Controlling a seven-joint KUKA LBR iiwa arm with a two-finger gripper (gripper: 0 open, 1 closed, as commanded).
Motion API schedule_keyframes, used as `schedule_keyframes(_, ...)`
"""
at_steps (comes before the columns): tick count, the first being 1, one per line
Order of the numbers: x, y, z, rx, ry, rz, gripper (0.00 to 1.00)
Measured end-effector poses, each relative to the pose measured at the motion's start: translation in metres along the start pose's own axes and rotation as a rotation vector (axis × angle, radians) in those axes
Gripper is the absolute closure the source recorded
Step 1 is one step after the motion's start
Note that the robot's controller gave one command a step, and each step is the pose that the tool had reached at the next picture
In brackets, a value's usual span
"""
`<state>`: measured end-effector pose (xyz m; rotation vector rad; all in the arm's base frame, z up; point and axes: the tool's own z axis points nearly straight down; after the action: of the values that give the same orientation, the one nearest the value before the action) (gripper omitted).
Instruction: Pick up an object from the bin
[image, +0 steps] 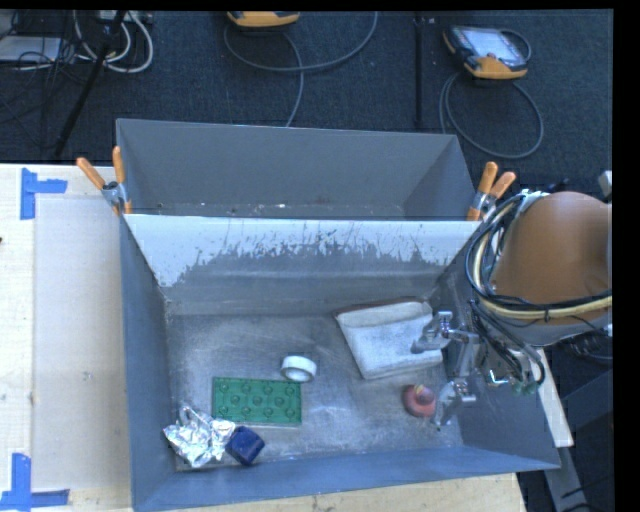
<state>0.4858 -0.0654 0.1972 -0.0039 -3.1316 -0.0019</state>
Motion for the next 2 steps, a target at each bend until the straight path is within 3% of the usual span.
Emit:
schedule_keyframes(1,-0.042,0.013,0.092,0.002,-0.022,0.102,0.00)
schedule_keyframes(2,-0.063,0.027,0.095,-0.002,-0.055,0.008,0.00)
